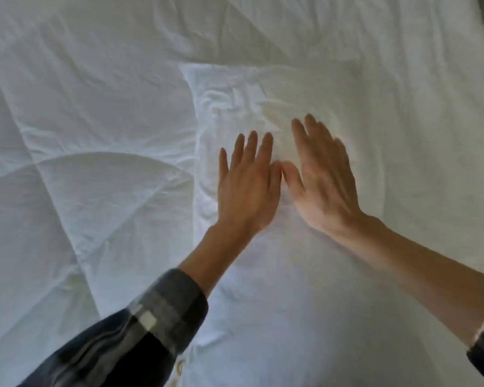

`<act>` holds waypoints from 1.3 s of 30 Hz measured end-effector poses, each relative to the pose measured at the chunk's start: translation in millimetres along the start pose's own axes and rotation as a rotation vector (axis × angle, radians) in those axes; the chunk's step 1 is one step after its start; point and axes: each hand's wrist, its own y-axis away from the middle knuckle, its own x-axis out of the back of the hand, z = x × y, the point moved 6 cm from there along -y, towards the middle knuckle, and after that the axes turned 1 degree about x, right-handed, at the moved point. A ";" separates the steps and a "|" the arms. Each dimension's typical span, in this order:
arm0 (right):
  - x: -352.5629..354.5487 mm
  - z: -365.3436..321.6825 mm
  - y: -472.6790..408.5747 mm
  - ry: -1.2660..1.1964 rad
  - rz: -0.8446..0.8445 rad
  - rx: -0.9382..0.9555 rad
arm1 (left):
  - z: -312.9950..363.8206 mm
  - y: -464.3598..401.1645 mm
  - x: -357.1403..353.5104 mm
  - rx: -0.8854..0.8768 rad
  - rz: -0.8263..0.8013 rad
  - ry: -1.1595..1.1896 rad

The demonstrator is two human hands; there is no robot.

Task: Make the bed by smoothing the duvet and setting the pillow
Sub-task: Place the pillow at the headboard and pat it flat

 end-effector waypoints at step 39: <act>4.0 13.4 73.9 -0.024 0.020 -0.106 | -29.1 107.7 -12.2 0.049 -0.037 0.041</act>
